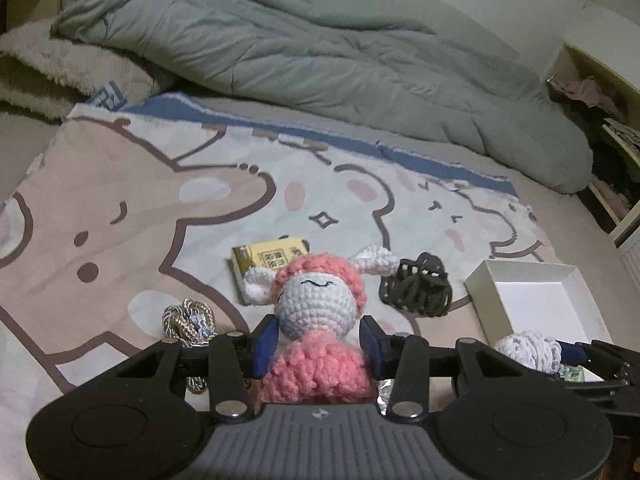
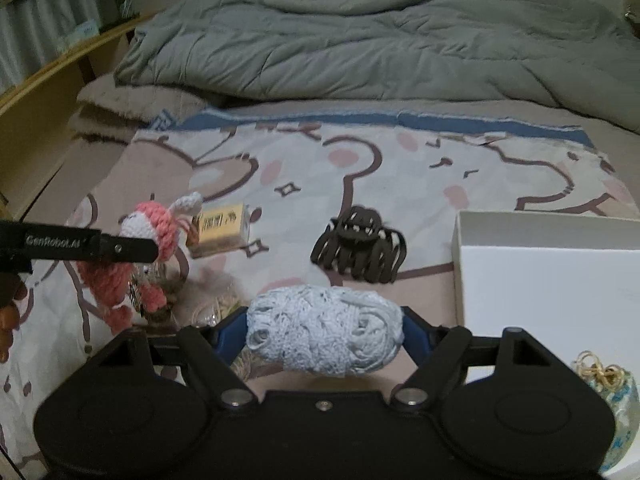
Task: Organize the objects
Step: 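Grasp the pink crocheted doll with the left tool while the right tool grasps the white yarn ball, then carry the pink doll and yarn ball over the white box with both tools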
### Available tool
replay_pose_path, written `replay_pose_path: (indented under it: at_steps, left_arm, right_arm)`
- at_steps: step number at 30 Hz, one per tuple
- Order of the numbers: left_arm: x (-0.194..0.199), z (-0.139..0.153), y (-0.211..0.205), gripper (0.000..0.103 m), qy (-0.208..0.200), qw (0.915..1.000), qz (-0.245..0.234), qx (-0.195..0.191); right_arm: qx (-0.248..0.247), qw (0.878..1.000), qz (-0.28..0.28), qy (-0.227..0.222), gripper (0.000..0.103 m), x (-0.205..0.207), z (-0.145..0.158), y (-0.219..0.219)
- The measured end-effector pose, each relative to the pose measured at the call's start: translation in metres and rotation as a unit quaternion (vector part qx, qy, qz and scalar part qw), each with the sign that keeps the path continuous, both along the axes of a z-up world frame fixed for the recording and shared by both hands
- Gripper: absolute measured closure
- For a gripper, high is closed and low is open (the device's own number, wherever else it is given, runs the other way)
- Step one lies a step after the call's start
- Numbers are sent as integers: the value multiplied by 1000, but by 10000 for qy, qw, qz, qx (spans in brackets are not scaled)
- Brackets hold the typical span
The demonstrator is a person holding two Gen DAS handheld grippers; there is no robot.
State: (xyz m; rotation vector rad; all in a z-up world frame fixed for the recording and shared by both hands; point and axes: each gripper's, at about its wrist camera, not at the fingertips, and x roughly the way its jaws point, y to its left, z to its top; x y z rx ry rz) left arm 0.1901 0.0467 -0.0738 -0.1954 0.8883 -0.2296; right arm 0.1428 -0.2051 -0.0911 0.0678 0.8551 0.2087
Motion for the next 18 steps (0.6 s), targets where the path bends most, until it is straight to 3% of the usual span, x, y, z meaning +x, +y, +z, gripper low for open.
replay_pose_path:
  at_steps: [12,18]
  left_arm:
    - [-25,28,-11,57,-519,9986,9,-127]
    - [-30,40,-19,57,-725,9967,0,-370]
  right_arm:
    - [265,9978,-311,-515,24,-14,31,-13]
    - [232,9957,-356,-818,24,-21,44,-18]
